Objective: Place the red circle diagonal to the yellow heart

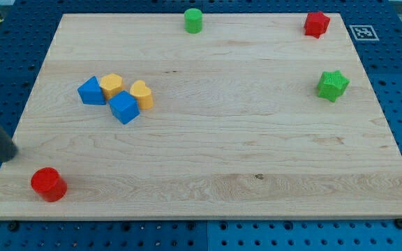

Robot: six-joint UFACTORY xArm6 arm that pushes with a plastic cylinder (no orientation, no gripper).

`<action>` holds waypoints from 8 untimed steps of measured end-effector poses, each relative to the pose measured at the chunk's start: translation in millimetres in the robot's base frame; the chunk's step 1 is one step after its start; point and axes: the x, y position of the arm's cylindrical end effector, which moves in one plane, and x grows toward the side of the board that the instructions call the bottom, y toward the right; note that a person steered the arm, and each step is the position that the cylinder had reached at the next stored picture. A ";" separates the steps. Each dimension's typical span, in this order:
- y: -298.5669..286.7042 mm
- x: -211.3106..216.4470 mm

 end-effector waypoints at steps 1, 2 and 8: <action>-0.5 11.1; -0.3 57.6; 137.7 67.0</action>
